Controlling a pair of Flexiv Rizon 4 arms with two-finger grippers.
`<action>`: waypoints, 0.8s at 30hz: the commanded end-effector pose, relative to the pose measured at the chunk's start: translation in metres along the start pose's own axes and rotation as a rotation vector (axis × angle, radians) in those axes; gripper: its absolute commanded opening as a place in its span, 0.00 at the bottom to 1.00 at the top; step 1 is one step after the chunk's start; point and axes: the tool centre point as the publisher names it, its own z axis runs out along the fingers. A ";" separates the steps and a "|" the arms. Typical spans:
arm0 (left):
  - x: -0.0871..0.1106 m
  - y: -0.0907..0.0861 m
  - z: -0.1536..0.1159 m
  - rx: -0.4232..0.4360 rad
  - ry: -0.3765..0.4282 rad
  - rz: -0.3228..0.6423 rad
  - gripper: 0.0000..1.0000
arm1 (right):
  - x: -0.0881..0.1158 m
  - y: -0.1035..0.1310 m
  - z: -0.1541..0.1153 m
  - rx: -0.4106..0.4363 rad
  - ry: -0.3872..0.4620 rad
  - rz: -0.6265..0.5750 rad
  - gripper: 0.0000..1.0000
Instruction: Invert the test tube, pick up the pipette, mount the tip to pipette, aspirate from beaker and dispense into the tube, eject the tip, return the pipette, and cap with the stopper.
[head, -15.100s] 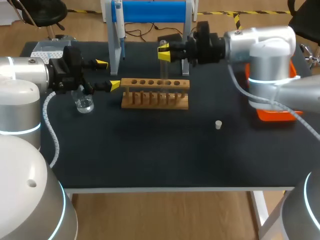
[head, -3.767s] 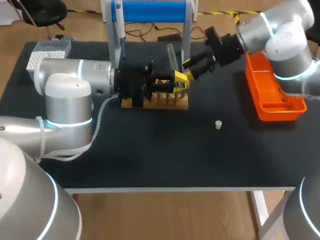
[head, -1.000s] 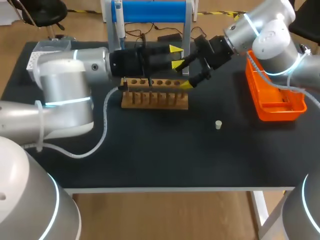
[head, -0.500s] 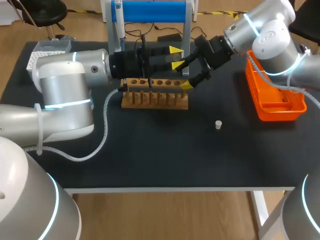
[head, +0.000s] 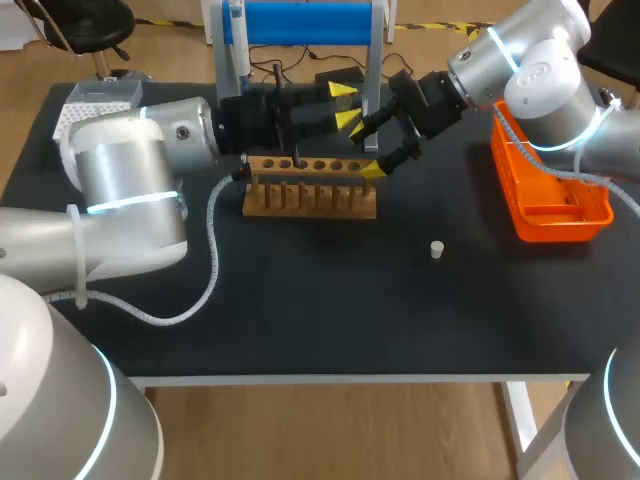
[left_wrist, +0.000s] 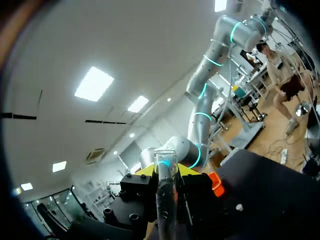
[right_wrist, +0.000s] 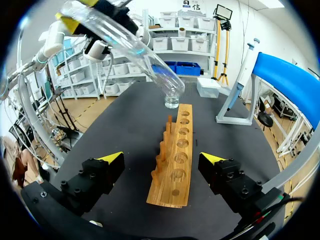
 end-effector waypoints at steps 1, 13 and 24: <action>-0.013 -0.001 -0.009 0.021 -0.079 -0.205 0.00 | 0.001 0.000 -0.001 0.002 0.001 0.000 1.00; -0.034 0.015 -0.006 -0.061 -0.068 -0.481 0.00 | 0.001 0.000 -0.001 0.002 0.001 0.000 1.00; -0.036 0.036 -0.014 -0.060 -0.095 -0.545 0.00 | 0.001 0.000 -0.001 0.002 0.001 0.000 1.00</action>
